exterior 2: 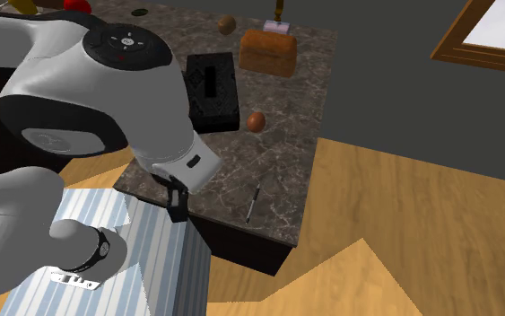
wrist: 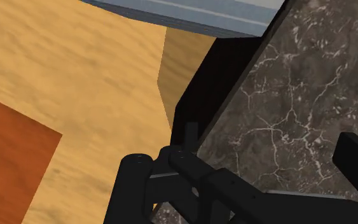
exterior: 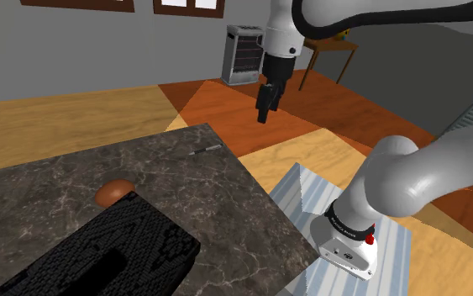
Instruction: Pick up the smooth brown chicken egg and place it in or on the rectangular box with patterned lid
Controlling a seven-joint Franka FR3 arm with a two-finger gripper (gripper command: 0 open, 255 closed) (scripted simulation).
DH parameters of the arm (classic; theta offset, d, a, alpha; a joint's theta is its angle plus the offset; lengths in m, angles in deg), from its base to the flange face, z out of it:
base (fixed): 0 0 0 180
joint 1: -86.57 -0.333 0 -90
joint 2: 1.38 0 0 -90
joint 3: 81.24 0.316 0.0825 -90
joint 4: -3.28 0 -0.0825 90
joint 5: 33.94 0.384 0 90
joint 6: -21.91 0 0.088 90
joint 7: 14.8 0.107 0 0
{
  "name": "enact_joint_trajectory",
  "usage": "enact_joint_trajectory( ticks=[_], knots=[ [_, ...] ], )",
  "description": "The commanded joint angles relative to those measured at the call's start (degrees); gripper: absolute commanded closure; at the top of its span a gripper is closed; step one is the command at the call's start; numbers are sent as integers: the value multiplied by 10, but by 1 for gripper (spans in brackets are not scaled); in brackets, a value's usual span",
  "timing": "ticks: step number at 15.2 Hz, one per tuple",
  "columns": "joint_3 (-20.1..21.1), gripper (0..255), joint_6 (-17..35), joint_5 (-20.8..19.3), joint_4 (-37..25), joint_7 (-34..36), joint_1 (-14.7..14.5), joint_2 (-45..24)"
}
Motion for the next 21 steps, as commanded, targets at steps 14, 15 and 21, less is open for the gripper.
enact_joint_trajectory(
  ticks=[14, 15, 21],
  knots=[
    [47, 0, 209, 87, -93, -98, -86, -255],
    [51, 0, 219, 92, -103, -104, -91, -272],
    [77, 0, 267, 114, -175, -143, -119, -371]
  ],
)
